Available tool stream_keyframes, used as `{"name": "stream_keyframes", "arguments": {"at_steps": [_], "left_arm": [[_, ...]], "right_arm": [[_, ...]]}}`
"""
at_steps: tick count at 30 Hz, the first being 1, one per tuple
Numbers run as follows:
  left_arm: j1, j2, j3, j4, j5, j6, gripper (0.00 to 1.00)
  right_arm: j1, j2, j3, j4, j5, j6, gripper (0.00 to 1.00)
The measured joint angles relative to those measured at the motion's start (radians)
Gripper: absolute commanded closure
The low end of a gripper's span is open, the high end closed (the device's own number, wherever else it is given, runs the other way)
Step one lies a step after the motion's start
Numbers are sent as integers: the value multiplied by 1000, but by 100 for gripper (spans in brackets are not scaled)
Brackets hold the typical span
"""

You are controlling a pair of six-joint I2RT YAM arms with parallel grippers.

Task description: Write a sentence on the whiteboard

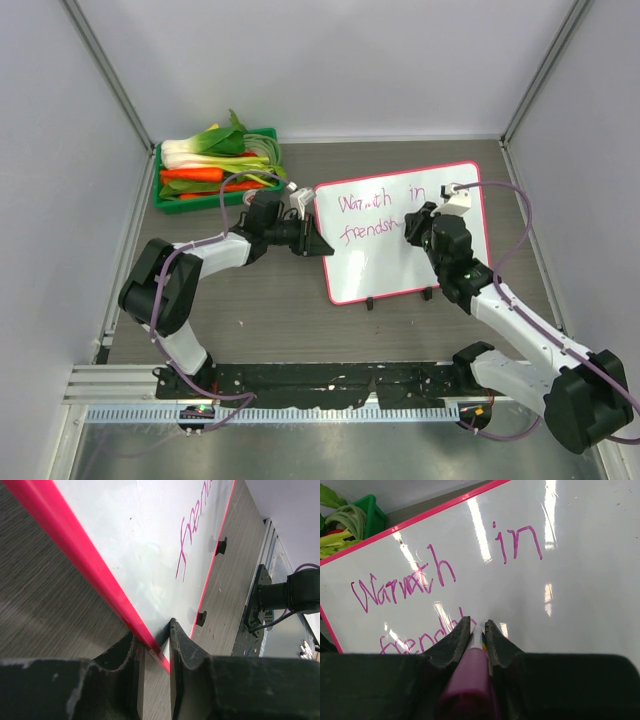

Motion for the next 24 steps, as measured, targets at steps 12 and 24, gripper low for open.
{"name": "stream_keyframes", "arguments": {"at_steps": [12, 24], "left_arm": [[0, 0, 0, 0, 0, 0, 100], [0, 0, 0, 0, 0, 0, 100]], "right_arm": [[-4, -21, -7, -35, -17, -8, 99], [-4, -98, -6, -47, -25, -8, 99]]}}
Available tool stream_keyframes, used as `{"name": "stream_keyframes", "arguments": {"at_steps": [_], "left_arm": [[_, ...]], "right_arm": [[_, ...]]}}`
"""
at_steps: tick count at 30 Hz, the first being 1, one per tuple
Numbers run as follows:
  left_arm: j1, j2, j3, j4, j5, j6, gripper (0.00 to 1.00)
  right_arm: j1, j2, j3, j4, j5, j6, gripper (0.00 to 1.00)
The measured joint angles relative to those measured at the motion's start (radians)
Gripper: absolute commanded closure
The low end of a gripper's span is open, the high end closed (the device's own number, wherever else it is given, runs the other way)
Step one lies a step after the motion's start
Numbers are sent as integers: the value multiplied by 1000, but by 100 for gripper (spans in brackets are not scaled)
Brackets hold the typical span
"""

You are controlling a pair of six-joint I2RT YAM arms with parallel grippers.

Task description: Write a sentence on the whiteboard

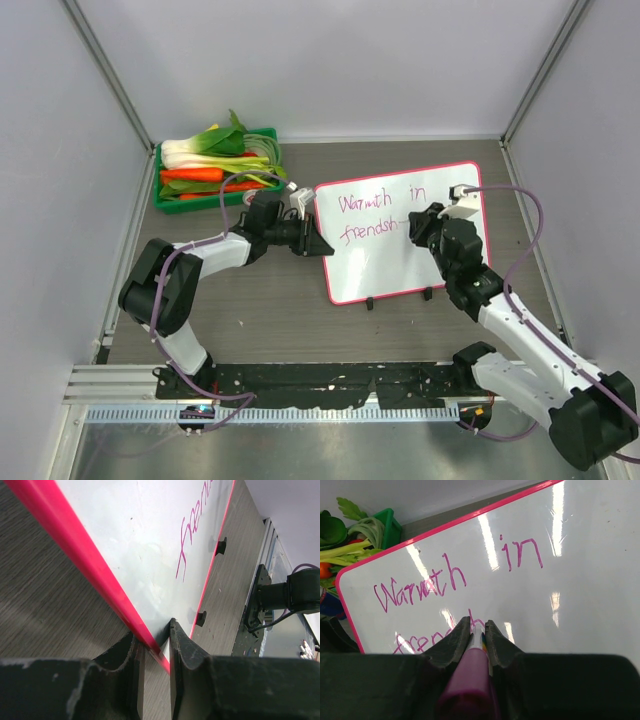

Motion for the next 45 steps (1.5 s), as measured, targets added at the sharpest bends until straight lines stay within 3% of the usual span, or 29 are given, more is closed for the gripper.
{"name": "stream_keyframes", "arguments": {"at_steps": [14, 45], "left_arm": [[0, 0, 0, 0, -2, 0, 100], [-1, 0, 0, 0, -2, 0, 100]], "right_arm": [[0, 109, 16, 52, 53, -2, 98], [0, 29, -53, 25, 56, -1, 99]]}}
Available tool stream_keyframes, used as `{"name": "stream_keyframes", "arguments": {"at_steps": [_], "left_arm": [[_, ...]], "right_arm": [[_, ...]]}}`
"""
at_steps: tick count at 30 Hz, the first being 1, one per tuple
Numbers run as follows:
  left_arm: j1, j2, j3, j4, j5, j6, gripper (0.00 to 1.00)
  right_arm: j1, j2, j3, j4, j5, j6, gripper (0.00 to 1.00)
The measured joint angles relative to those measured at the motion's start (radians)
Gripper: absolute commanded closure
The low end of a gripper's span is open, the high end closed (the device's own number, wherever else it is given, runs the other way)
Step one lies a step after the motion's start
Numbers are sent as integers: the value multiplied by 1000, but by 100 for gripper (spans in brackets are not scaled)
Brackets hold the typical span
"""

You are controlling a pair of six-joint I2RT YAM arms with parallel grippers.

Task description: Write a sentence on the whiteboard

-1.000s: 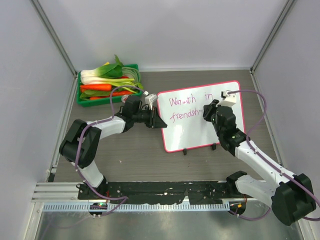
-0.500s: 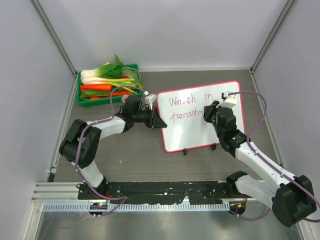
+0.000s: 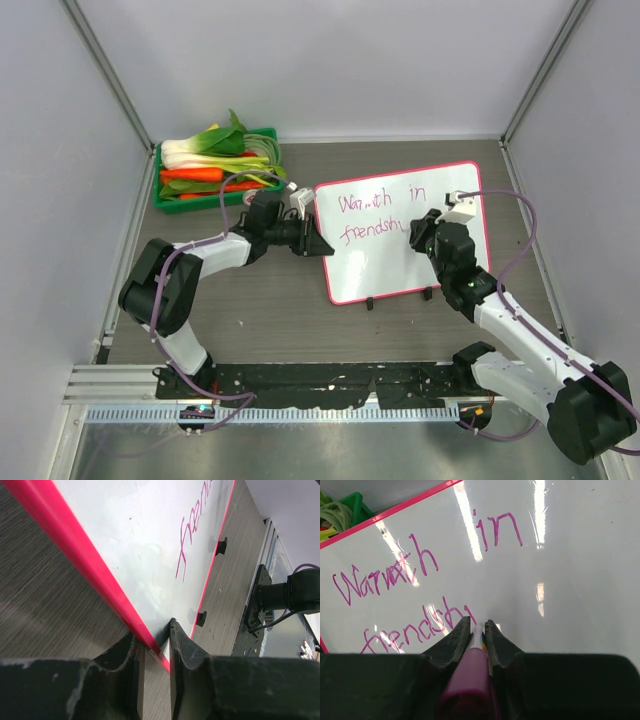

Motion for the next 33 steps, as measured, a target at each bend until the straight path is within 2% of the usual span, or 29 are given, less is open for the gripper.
{"name": "stream_keyframes", "arguments": {"at_steps": [14, 33], "left_arm": [[0, 0, 0, 1, 0, 0, 100], [-1, 0, 0, 0, -2, 0, 100]], "right_arm": [[-1, 6, 57, -3, -8, 6, 99], [-4, 129, 93, 94, -4, 6, 99]]}}
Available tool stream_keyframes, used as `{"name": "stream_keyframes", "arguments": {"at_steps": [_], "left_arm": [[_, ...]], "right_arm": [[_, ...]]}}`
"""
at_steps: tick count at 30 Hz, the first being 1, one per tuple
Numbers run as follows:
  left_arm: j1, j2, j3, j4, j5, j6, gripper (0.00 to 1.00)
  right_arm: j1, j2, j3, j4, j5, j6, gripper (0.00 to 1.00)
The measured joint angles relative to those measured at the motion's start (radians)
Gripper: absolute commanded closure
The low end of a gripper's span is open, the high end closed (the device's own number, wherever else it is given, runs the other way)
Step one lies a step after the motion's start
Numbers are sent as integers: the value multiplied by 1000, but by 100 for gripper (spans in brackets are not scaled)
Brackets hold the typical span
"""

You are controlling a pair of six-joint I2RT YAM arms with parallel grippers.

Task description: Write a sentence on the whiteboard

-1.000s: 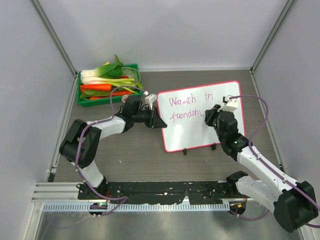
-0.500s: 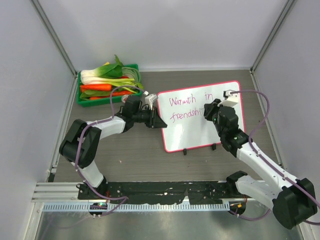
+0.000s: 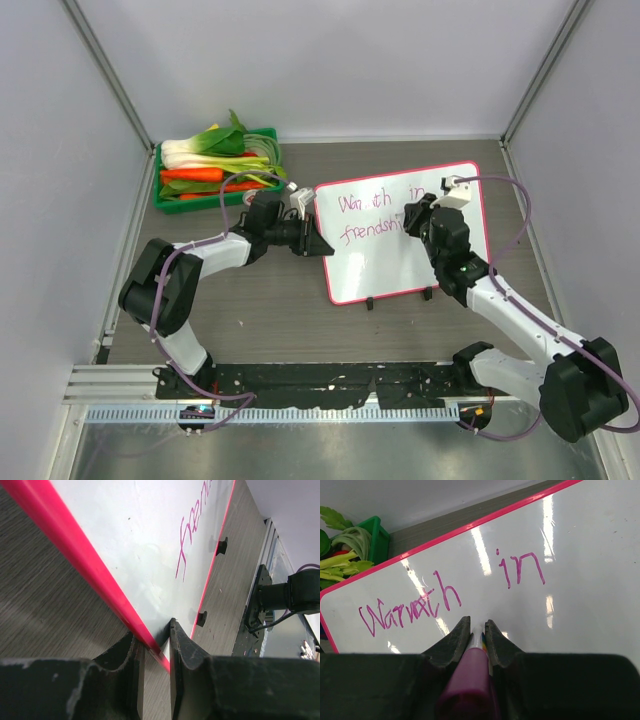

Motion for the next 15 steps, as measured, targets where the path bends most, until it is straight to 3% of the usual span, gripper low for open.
{"name": "stream_keyframes", "arguments": {"at_steps": [15], "left_arm": [[0, 0, 2, 0, 1, 0, 100]], "right_arm": [[-10, -76, -3, -27, 9, -4, 99]]}}
